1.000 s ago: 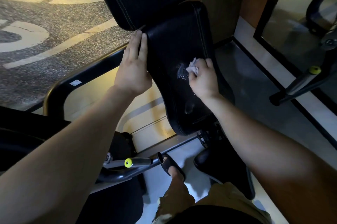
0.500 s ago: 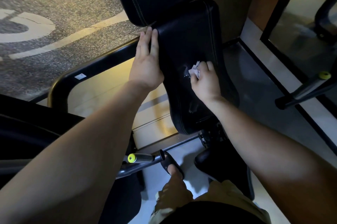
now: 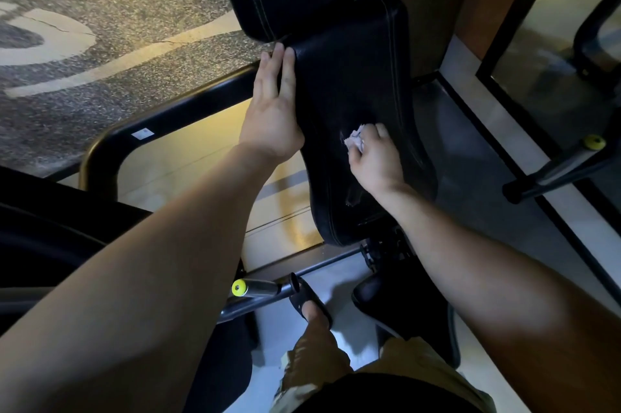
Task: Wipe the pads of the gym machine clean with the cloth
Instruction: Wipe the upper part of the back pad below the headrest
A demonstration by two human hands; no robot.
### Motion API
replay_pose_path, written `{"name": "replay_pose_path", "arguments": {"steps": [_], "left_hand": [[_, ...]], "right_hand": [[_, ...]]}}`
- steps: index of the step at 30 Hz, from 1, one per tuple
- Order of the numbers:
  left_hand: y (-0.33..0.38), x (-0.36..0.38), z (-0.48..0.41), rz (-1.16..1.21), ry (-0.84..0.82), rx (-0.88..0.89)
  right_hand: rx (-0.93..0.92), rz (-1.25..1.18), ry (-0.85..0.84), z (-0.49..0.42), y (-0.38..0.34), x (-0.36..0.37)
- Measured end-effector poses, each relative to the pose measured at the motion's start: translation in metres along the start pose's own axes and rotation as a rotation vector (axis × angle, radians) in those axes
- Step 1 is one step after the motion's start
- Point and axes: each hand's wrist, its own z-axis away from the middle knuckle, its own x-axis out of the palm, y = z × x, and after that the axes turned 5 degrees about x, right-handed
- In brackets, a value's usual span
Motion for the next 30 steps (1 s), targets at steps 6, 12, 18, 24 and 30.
{"name": "replay_pose_path", "arguments": {"steps": [6,12,18,24,30], "left_hand": [[-0.003,0.001,0.0,0.014,0.024,0.04],[-0.013,-0.004,0.002,0.038,-0.024,0.091],[-0.017,-0.011,0.003,0.111,-0.031,0.13],[-0.029,-0.019,0.005,0.188,-0.055,0.156],[-0.032,-0.023,0.013,0.285,-0.047,0.074]], "right_hand": [[0.016,-0.2,0.162,-0.033,-0.052,-0.016],[-0.006,-0.054,0.032,0.006,-0.023,0.015],[-0.029,-0.166,0.175,-0.021,-0.058,-0.005],[-0.01,-0.143,0.143,0.004,-0.046,0.025],[0.073,-0.022,-0.019,0.019,-0.036,0.023]]}}
